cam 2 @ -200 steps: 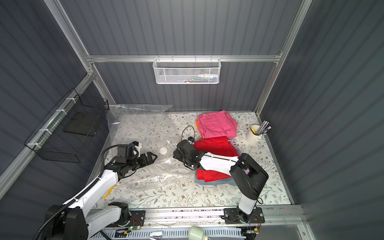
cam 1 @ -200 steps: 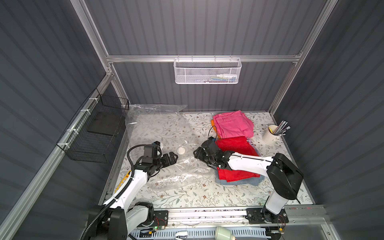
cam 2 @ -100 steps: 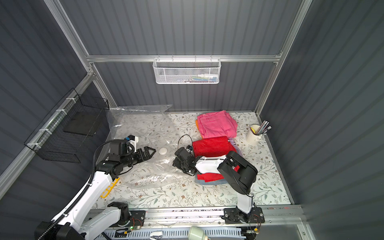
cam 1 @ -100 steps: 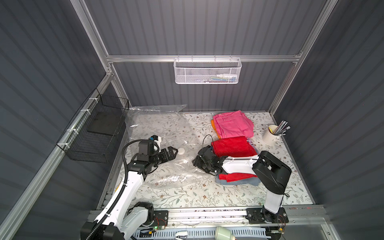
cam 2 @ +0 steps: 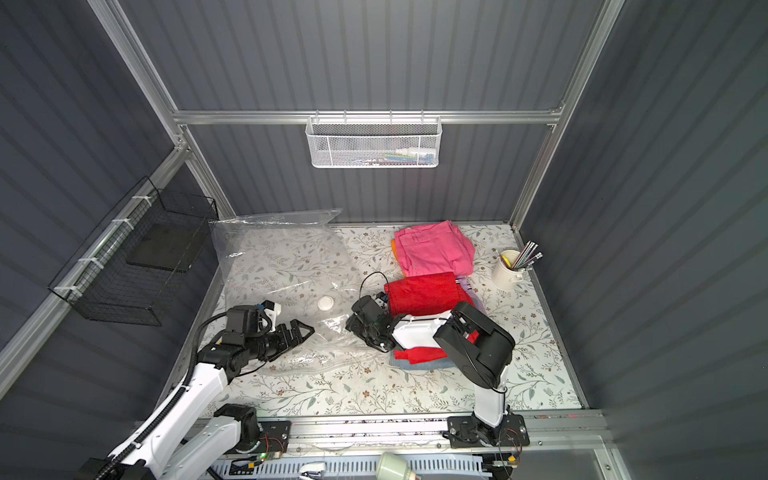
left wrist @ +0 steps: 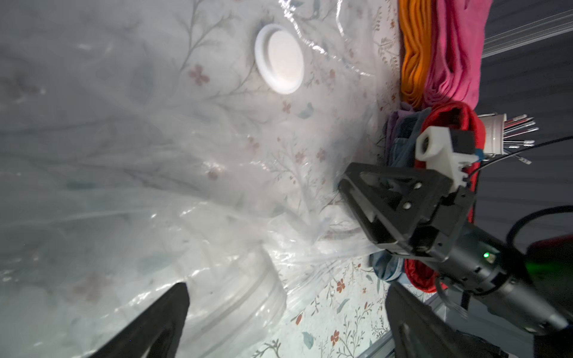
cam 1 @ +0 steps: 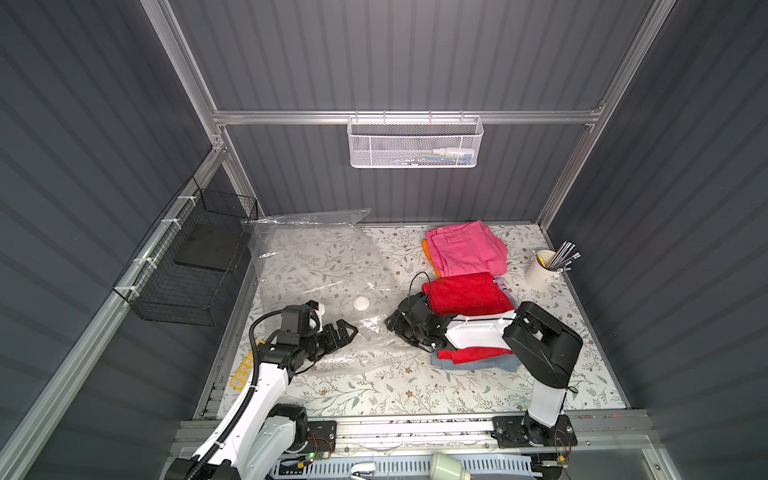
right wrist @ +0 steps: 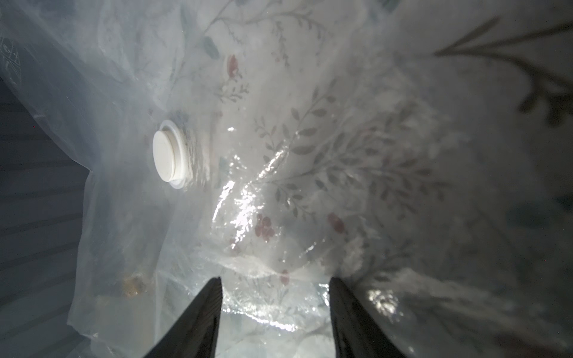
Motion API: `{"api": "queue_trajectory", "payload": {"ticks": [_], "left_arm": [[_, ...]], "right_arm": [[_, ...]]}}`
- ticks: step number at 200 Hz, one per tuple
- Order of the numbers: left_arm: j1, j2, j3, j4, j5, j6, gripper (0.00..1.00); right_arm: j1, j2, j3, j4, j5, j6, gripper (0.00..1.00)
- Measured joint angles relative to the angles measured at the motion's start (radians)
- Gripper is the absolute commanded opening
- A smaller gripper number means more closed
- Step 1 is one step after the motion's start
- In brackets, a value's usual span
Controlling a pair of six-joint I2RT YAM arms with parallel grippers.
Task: Take the trousers out of the vacuum bag
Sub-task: Adjust the vacuum bag at the center of the board.
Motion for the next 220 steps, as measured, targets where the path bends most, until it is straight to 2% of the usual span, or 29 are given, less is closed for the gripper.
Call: {"api": "queue_trajectory", "payload": {"ticks": [36, 98, 118, 147, 167, 195, 220], "left_arm": [[0.0, 0.0, -0.058, -0.029, -0.006, -0.001, 1.0], [0.0, -0.018, -0.06, -0.037, -0.024, -0.007, 1.0], [0.0, -0.045, -0.038, -0.047, -0.024, -0.006, 1.0], [0.0, -0.072, 0.091, -0.052, -0.024, 0.007, 1.0], [0.0, -0.073, 0.193, -0.037, -0.033, 0.034, 1.0], [0.0, -0.087, 0.255, 0.01, -0.096, 0.07, 1.0], [0.0, -0.088, 0.255, 0.063, -0.176, 0.086, 1.0]], "right_arm": [[-0.007, 0.0, -0.001, 0.003, 0.0, 0.003, 0.57], [-0.027, -0.055, -0.003, -0.048, 0.018, -0.057, 0.6], [-0.03, -0.103, 0.011, -0.076, 0.021, -0.113, 0.67], [-0.037, -0.195, 0.075, -0.12, 0.028, -0.242, 0.82], [-0.054, -0.288, 0.094, -0.133, 0.037, -0.338, 0.98], [-0.108, -0.436, 0.084, -0.169, 0.082, -0.473, 0.99], [-0.187, -0.594, -0.007, -0.18, 0.135, -0.559, 0.99]]}}
